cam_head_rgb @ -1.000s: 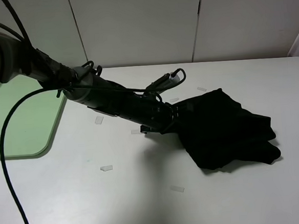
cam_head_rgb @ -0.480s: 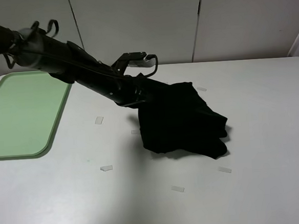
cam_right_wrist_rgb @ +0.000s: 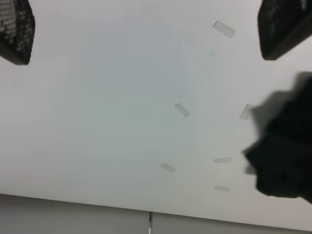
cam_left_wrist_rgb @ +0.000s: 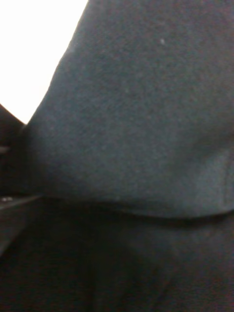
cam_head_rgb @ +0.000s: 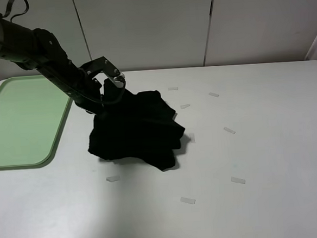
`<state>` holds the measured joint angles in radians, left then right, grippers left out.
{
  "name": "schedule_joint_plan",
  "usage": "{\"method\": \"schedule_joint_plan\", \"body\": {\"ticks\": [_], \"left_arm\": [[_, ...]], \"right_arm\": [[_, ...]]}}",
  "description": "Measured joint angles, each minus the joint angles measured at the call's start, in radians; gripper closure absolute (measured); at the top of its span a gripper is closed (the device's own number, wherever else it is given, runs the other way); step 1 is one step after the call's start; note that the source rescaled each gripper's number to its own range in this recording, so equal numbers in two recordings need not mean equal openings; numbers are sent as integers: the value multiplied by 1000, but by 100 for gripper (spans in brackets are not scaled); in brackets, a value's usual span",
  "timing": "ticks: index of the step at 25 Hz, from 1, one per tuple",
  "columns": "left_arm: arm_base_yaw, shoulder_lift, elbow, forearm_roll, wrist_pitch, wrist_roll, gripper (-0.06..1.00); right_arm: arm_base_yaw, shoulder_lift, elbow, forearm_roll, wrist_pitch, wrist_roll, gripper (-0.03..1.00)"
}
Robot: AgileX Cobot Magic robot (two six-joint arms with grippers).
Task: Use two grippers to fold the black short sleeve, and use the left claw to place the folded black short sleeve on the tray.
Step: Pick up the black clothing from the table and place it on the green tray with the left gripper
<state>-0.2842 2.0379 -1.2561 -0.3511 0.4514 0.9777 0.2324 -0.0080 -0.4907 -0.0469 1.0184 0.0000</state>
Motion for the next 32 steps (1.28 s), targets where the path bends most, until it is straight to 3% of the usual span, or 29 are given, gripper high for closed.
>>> {"method": "schedule_joint_plan", "body": {"ticks": [8,11,23,32], "left_arm": [[129,-22,0,409,-12,-187,88],[170,-29,0,504,-13,-227,88],[309,-62,0,563,-32,-244,88],[392,-62,0,642,-139,-244,88]], "right_arm": [[0,0,0,0,0,0,-3],[0,0,0,0,0,0,-3],[0,0,0,0,0,0,-3],[0,0,0,0,0,0,-3]]}}
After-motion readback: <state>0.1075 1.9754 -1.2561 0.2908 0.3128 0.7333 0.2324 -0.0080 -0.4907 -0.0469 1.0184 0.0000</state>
